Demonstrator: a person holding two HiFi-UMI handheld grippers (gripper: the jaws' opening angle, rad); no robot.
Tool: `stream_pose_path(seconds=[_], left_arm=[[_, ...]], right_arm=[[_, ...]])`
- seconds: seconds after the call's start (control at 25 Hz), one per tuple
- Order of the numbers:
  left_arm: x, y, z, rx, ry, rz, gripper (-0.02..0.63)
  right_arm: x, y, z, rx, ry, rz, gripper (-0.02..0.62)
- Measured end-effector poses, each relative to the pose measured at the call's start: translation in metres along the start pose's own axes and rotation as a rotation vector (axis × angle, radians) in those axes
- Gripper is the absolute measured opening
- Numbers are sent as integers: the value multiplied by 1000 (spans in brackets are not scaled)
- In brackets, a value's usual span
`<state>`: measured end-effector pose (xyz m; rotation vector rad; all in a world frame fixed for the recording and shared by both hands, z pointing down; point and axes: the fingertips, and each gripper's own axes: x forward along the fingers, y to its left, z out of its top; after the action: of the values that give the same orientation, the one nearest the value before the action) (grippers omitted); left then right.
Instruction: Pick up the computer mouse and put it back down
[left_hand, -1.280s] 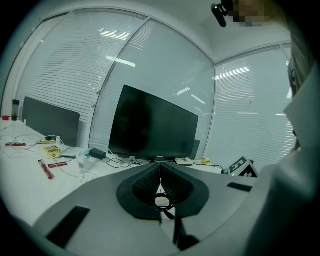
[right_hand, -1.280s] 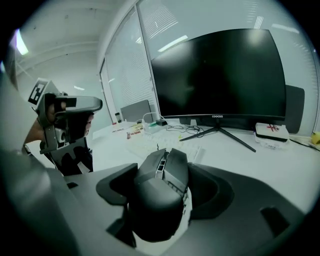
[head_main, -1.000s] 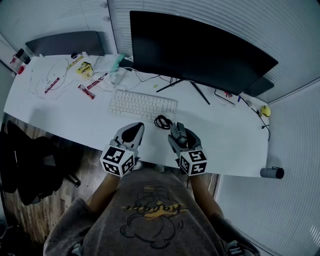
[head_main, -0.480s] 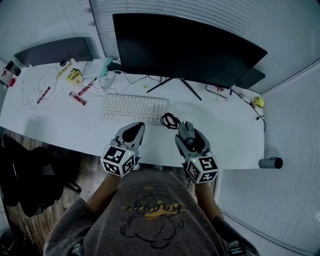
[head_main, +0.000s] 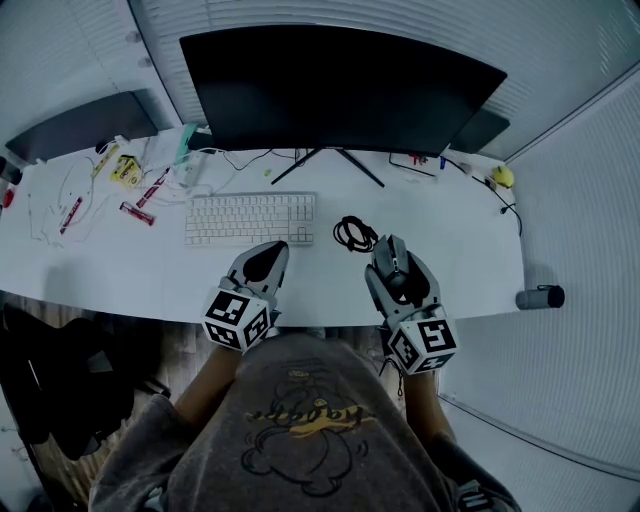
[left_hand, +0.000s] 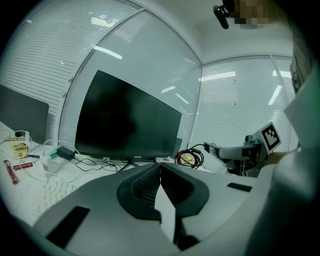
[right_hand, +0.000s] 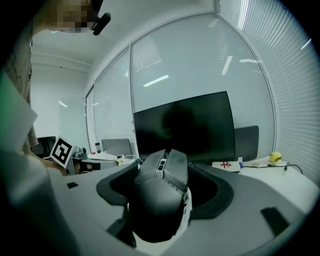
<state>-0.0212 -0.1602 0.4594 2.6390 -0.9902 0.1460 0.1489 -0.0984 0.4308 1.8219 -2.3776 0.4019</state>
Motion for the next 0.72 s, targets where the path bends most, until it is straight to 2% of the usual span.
stream_pose_path(seconds=[0.36, 0.72], left_arm=[[8, -5, 1, 0, 5, -28, 19], [6, -3, -1, 2, 6, -21, 18]], right_arm=[[-14, -7, 20, -5, -42, -38, 311], [-3, -5, 20, -2, -48, -27, 310]])
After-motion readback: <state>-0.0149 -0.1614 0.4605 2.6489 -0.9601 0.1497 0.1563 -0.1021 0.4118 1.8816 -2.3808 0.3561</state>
